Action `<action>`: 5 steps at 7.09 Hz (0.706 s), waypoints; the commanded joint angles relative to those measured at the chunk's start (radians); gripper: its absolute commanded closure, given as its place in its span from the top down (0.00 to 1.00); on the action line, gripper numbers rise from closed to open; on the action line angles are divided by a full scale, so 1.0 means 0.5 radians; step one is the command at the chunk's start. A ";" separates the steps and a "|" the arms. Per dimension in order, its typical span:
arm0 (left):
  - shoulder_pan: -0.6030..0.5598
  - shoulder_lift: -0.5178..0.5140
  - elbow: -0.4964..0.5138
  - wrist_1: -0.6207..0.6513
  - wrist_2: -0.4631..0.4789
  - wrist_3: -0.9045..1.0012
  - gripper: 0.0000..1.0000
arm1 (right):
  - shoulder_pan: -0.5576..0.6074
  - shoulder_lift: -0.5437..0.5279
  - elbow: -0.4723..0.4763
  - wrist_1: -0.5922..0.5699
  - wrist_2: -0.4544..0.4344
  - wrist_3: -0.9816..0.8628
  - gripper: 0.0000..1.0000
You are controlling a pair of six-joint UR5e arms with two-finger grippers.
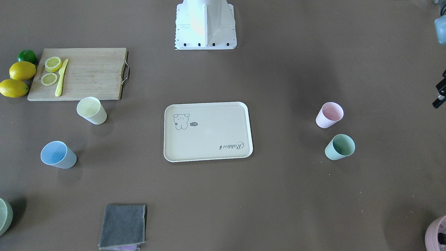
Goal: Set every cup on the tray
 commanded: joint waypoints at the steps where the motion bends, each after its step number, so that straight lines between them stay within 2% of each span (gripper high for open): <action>1: 0.235 -0.175 0.129 -0.011 0.012 -0.332 0.98 | -0.272 0.156 0.003 -0.001 -0.077 0.398 1.00; 2: 0.316 -0.340 0.258 -0.014 0.013 -0.477 0.95 | -0.331 0.199 0.006 0.002 -0.081 0.499 1.00; 3: 0.453 -0.420 0.304 -0.014 0.122 -0.599 0.95 | -0.362 0.232 0.019 -0.004 -0.081 0.576 0.99; 4: 0.591 -0.433 0.311 -0.017 0.260 -0.680 0.95 | -0.375 0.227 0.040 -0.011 -0.078 0.607 0.99; 5: 0.641 -0.473 0.350 -0.017 0.267 -0.766 0.92 | -0.387 0.211 0.049 -0.014 -0.078 0.611 0.99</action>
